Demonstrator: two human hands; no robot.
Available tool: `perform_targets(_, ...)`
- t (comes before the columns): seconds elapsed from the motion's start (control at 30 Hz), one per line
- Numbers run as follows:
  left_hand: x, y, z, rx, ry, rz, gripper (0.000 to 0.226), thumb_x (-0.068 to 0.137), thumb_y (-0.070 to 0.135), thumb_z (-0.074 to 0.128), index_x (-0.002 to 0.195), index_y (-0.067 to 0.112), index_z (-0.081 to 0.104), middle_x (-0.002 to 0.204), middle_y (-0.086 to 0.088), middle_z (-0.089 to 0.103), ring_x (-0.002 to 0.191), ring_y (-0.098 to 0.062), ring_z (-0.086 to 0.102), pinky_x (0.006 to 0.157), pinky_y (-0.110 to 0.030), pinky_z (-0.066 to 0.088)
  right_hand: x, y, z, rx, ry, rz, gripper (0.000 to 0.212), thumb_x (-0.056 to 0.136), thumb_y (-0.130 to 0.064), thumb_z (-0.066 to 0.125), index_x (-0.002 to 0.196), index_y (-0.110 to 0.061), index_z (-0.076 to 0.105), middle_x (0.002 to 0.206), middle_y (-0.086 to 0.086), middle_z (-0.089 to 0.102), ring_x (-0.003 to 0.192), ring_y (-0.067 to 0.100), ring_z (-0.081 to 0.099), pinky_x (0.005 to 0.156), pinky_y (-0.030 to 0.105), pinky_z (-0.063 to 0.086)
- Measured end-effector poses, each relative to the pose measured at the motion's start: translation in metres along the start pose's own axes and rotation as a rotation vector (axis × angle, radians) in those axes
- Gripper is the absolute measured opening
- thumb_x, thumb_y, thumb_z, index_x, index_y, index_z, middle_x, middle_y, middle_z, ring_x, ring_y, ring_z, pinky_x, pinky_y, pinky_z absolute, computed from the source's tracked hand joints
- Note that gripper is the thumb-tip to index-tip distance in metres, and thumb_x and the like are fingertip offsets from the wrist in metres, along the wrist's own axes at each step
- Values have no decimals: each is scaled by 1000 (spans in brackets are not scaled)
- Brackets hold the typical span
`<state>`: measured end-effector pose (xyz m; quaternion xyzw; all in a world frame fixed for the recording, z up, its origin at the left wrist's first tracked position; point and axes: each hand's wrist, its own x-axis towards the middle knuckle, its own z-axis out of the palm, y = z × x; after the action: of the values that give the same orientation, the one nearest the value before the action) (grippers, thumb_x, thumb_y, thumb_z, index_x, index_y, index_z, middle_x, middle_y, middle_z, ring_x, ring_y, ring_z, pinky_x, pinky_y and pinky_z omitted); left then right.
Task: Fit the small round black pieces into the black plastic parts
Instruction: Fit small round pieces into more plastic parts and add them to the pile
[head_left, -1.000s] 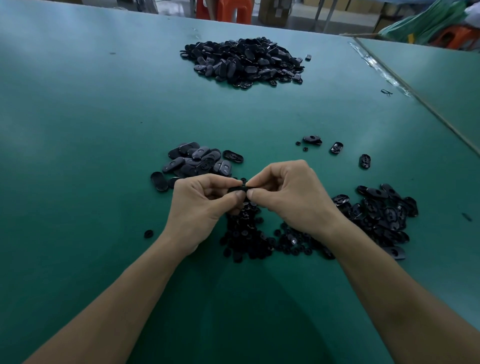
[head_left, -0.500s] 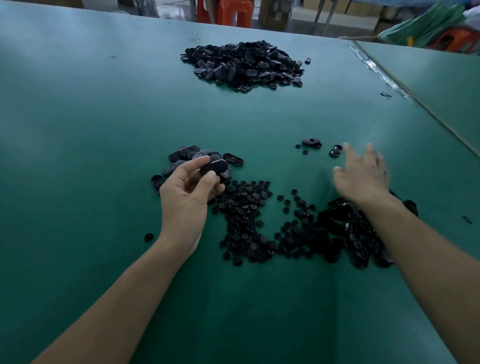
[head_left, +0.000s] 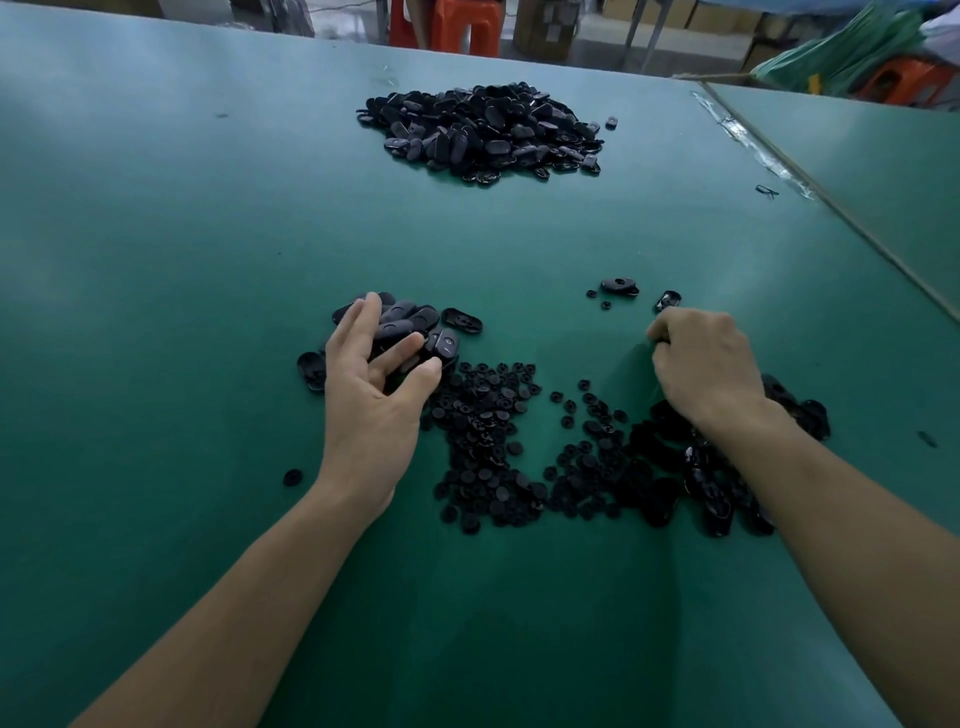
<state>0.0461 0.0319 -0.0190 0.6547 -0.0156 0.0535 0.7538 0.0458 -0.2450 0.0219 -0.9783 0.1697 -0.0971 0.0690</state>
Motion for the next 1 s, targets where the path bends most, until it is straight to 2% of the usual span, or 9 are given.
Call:
perform_targets(0.1,-3,3,1,5,-46,28,50,91,2,69,128,33,57,138,5,53,104,-5,67,87,-20,54,-4,-8,-4,13,28,-28,24,91,1,54,108,-8,69,102,16,70,91,35,64,77,36,51)
perform_targets(0.17,-5,5,2,-21,-98,28,33,91,0,68,113,25,66,105,6,69,85,-9,68,79,-24,57,-8,-17,-7,122,87,-36,23,89,0,58,107,-8,70,99,14,72,87,29,66,79,32,53)
perform_targets(0.23,-7,6,2,-32,-152,31,21,92,-2,66,106,13,70,85,1,68,74,-11,66,69,-24,57,-16,-30,-12,329,107,-18,28,85,-1,66,111,-12,70,87,2,71,77,13,66,77,14,51)
perform_targets(0.3,-9,6,3,-48,-193,17,16,91,3,70,106,8,70,81,-4,69,69,-15,68,65,-24,57,-30,-45,-16,591,-7,-12,39,84,-3,71,120,-17,68,78,-9,67,73,4,65,78,6,49)
perform_targets(0.4,-11,9,3,-45,-242,5,25,81,20,75,105,12,72,84,-2,75,74,-15,71,67,-23,57,-54,-68,-18,974,-251,-11,35,87,-2,70,111,-27,72,74,-12,69,80,18,73,89,38,58)
perform_targets(0.43,-12,9,4,-29,-252,5,28,78,23,76,105,15,72,88,-2,76,77,-14,71,69,-22,57,-60,-76,-18,1047,-292,-21,31,87,-2,71,102,-29,74,73,-12,68,80,19,73,89,41,58)
perform_targets(0.57,-12,10,4,-3,-305,7,32,74,26,78,104,20,72,93,-4,78,82,-14,73,71,-21,57,-73,-93,-19,1260,-381,-63,12,85,-3,74,89,-14,72,78,1,73,73,11,69,73,23,56)
perform_targets(0.77,-13,11,5,-5,-361,32,19,79,22,74,95,13,73,83,-3,78,73,-11,72,67,-19,56,-78,-96,-17,1293,-390,4,11,91,-8,69,90,-14,60,81,5,77,69,9,68,60,19,52)
perform_targets(1.0,-11,8,4,7,-343,52,13,79,20,76,92,17,73,79,-3,76,68,-10,68,65,-20,56,-77,-95,-15,1149,-281,-45,11,88,-26,73,79,-21,69,67,-8,69,63,3,61,57,12,44)
